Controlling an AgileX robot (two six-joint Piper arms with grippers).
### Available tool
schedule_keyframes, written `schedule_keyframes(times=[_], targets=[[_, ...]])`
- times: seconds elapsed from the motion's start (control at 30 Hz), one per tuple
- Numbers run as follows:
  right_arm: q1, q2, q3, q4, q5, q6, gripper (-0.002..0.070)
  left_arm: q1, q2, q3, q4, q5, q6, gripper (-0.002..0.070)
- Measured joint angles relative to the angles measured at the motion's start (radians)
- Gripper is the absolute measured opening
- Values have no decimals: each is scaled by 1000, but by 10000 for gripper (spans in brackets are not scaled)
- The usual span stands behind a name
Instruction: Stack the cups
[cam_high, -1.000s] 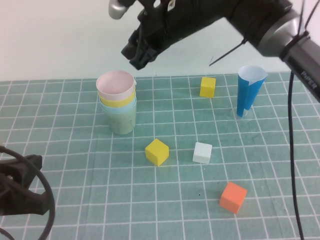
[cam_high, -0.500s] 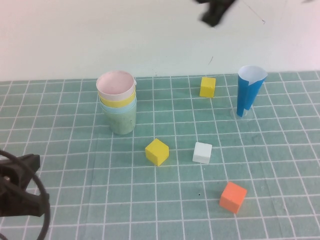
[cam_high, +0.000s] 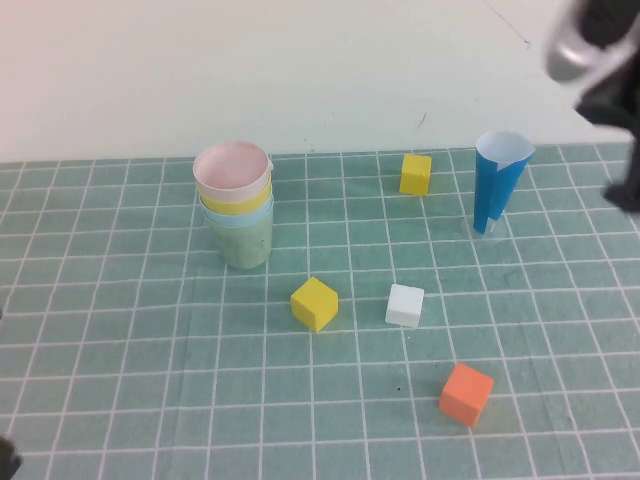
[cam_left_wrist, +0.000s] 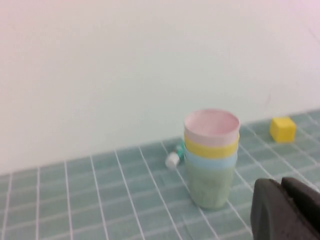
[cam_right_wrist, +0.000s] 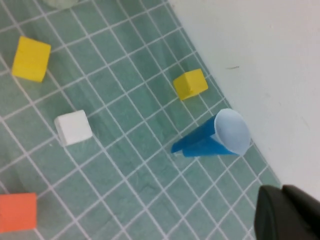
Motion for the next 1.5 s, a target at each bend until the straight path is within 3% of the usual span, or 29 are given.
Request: schedule_keyframes(times=[0.27,0.57,0.73,1.0,1.5], targets=[[0,-324,570,-10,-363,133,-1,0,-247,173,-4,-182,-5,0],[0,-530,976,-7,-395,224,-1,0,-335,294,-4,-247,28,0],[0,-570,1034,27,-322,257,-1,0,-335,294,-2,-192,51,0],[0,-570,1036,172,-207,264,-1,0,-335,296,-4,153,54,0],[0,-570,1036,195,-189,264,-1,0,-335,301,-62,191,55,0]])
